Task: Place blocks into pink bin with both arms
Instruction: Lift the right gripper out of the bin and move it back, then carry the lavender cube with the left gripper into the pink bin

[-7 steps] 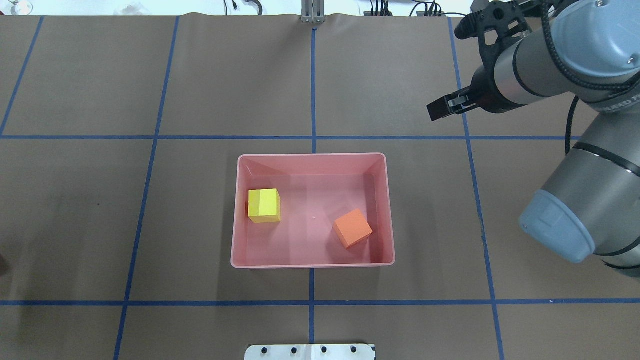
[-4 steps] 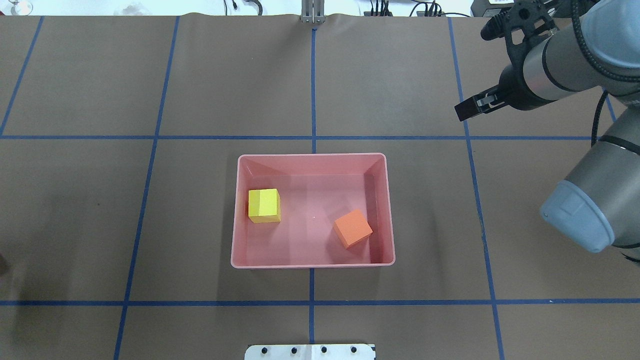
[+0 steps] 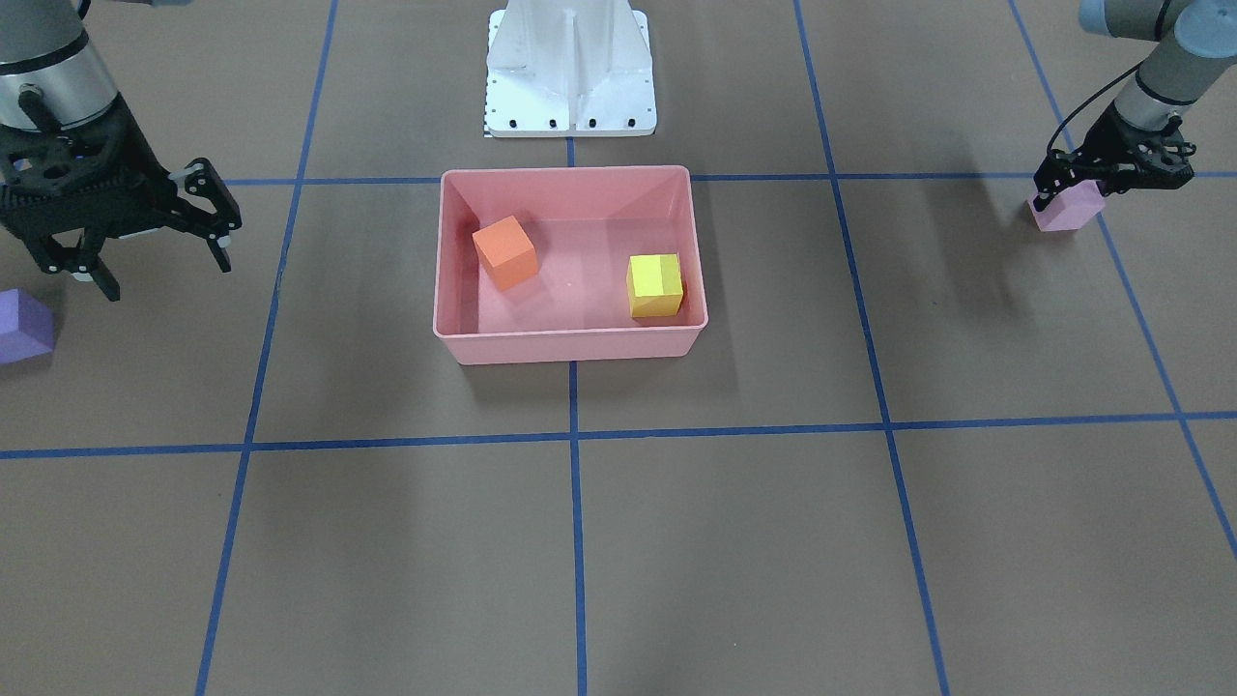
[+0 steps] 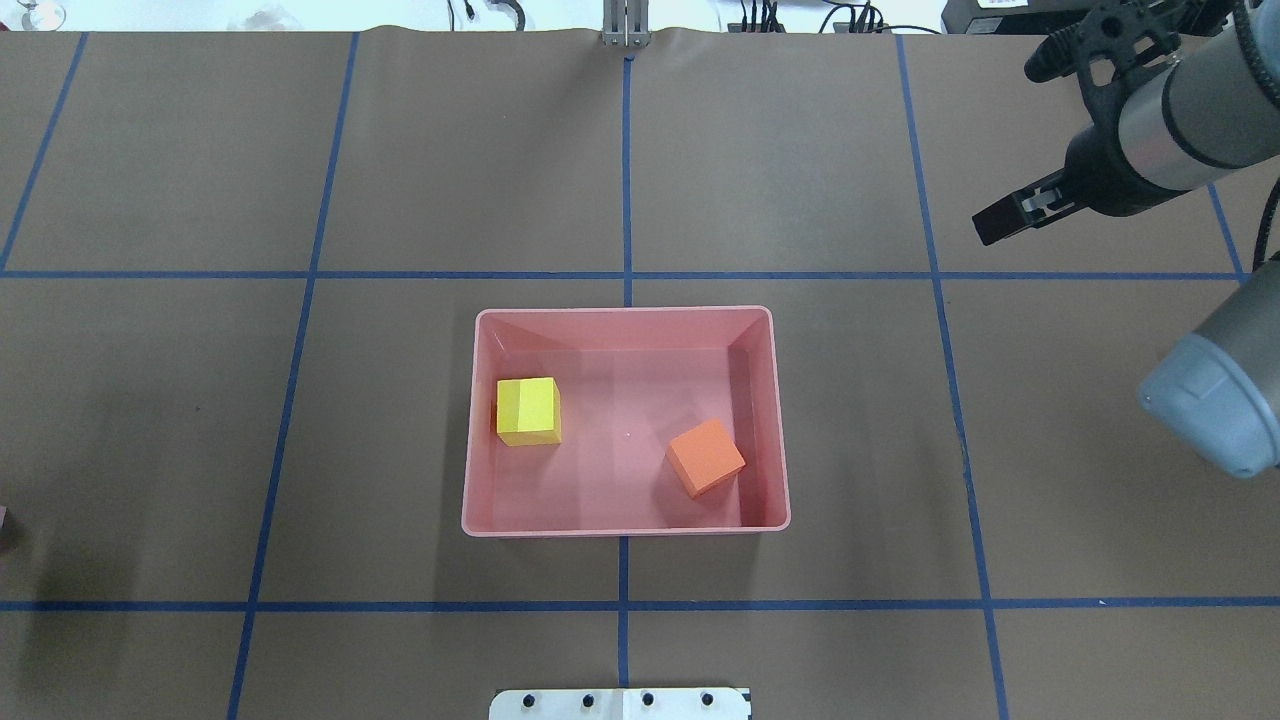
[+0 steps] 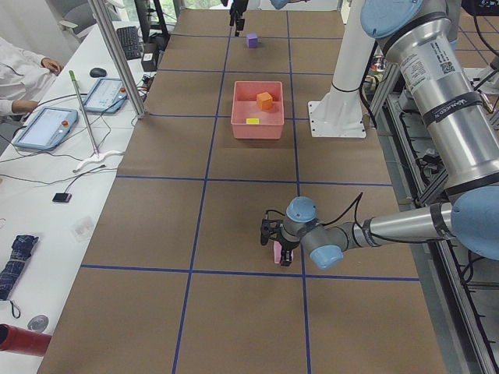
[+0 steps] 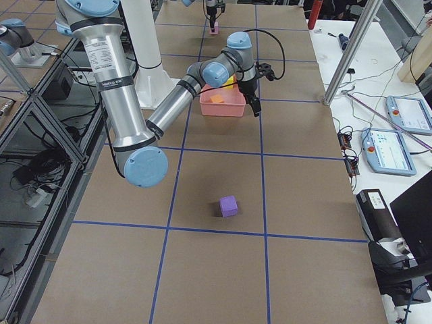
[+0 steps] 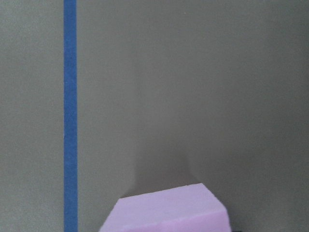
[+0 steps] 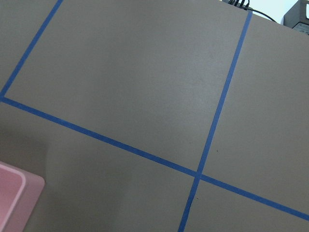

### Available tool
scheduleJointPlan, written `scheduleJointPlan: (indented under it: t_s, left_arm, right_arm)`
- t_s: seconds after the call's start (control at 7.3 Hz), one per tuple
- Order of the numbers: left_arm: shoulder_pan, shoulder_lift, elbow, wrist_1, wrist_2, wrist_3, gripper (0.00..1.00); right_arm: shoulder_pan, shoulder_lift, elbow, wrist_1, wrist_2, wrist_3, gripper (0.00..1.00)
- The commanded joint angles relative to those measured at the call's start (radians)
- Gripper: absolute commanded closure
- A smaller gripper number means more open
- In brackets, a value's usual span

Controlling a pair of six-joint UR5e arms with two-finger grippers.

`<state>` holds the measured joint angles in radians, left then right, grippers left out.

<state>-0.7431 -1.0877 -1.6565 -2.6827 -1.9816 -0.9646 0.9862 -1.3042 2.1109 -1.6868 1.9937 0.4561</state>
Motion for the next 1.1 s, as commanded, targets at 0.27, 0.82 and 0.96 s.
scheduleJointPlan:
  t_s: [0.27, 0.82, 0.96]
  left_arm:
    - [-0.009, -0.049, -0.264, 0.239, -0.08, 0.007, 0.99]
    - [-0.015, -0.763, -0.421, 1.108, -0.077, -0.011, 0.99]
    - [-0.007, -0.935, -0.417, 1.288, -0.075, -0.014, 0.99]
  right_arm:
    - [0.221, -0.186, -0.041, 0.009, 0.152, -0.342, 0.0]
    - [0.275, -0.372, -0.273, 0.466, 0.201, -0.361, 0.0]
    - [0.276, -0.409, -0.317, 0.551, 0.201, -0.361, 0.0]
